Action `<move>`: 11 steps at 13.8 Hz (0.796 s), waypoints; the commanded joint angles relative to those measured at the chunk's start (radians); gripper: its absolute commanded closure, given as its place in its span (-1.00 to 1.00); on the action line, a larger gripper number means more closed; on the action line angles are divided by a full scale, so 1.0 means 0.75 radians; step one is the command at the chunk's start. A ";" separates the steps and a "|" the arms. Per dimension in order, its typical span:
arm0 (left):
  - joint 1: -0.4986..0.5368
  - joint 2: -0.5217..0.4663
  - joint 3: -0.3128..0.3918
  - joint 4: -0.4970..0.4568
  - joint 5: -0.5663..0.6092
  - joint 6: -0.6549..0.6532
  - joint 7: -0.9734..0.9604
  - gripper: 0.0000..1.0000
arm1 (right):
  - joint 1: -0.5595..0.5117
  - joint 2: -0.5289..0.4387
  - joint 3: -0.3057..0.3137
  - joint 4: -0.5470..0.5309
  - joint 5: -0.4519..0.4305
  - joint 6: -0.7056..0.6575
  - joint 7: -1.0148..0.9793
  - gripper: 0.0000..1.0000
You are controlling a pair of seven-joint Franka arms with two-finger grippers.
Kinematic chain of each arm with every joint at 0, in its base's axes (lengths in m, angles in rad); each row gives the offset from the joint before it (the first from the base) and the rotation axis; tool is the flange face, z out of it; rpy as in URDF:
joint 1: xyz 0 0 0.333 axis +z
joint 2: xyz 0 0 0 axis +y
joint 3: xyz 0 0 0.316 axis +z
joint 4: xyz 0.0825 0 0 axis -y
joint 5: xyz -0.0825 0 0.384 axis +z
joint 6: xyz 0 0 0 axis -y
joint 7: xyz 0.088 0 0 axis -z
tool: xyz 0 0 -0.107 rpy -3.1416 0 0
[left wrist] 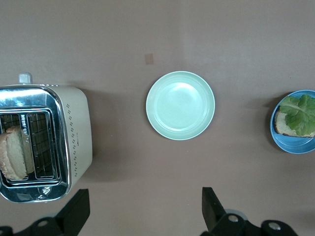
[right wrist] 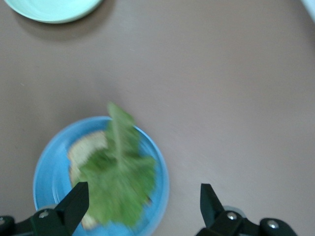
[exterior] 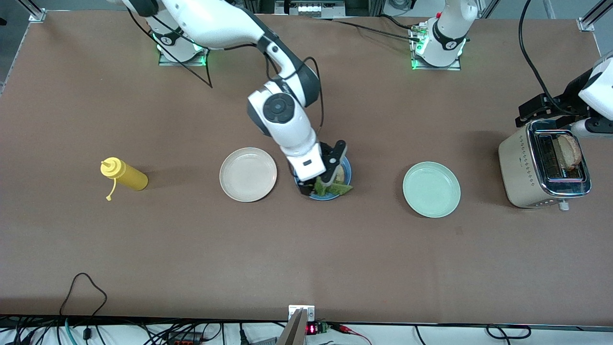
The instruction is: Make sandwich in blue plate with both arms
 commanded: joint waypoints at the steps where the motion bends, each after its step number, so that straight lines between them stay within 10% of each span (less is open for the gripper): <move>1: -0.008 -0.019 0.008 -0.013 0.016 -0.010 0.000 -1.00 | -0.013 -0.145 -0.105 -0.052 -0.009 -0.163 0.001 -1.00; 7: -0.008 -0.019 0.002 -0.011 0.018 -0.014 0.002 -1.00 | -0.285 -0.401 -0.165 -0.167 0.031 -0.325 -0.318 -1.00; 11: -0.010 -0.019 0.002 -0.011 0.022 -0.014 0.002 -1.00 | -0.597 -0.487 -0.167 -0.197 0.380 -0.638 -0.753 -1.00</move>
